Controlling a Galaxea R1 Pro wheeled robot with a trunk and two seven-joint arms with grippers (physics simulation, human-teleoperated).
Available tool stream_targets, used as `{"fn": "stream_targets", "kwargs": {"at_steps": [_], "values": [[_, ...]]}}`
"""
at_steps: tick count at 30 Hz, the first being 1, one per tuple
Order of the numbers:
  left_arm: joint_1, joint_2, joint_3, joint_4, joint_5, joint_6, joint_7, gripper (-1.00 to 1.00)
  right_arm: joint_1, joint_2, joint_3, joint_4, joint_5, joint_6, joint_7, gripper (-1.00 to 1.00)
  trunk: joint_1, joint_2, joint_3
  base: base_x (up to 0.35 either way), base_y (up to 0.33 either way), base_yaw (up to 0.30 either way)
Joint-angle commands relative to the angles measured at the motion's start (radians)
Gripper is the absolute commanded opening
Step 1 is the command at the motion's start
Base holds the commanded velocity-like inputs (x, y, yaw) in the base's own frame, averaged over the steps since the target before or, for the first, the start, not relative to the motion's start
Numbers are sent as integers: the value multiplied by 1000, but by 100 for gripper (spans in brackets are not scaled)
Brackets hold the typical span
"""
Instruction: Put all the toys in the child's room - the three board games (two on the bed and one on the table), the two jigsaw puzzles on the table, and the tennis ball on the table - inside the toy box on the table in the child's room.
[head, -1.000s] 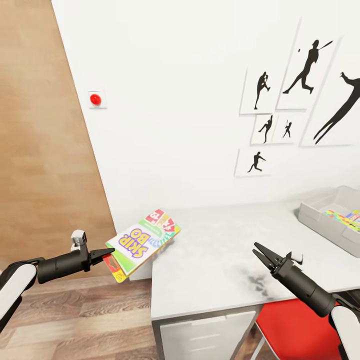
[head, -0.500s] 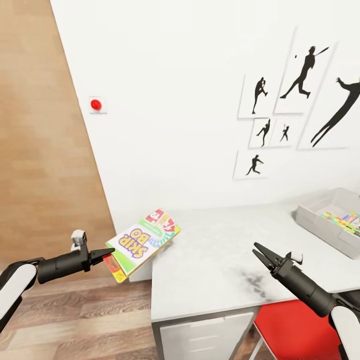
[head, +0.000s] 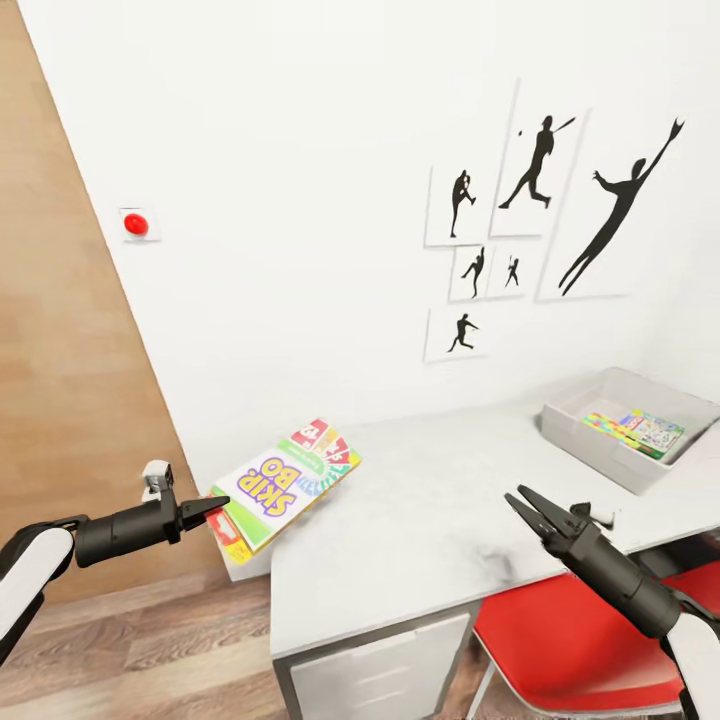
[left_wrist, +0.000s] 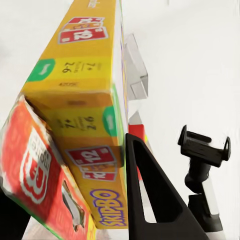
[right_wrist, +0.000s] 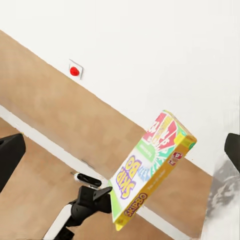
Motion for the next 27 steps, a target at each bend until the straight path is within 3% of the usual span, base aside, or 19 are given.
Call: {"fn": "stream_targets", "kwargs": {"at_steps": [1,5,8,23,27], "values": [[-1,1,-1,0,2,4,-5,-100,-1,-2,-4,0,-1,5,38,100,-4,6,3,0,0,-249],[-1,1,-1,0,2,4,-6,-100,-1,-6,-22,-1,-1,5,129,100,-19,34,20,0,0,-243],[-1,1,-1,0,2,4,-6,-100,-1,-6,-33,-1,-1,3,155,100,-31,55,32,0,0,-238],[-1,-1,-1,0,1,4,-6,-100,-1,-5,-39,0,1,-3,165,100,-88,160,96,0,0,-237],[-1,-1,-1,0,1,4,-6,-100,-1,-7,-63,0,1,-4,166,100,-103,188,113,0,0,-237]]}}
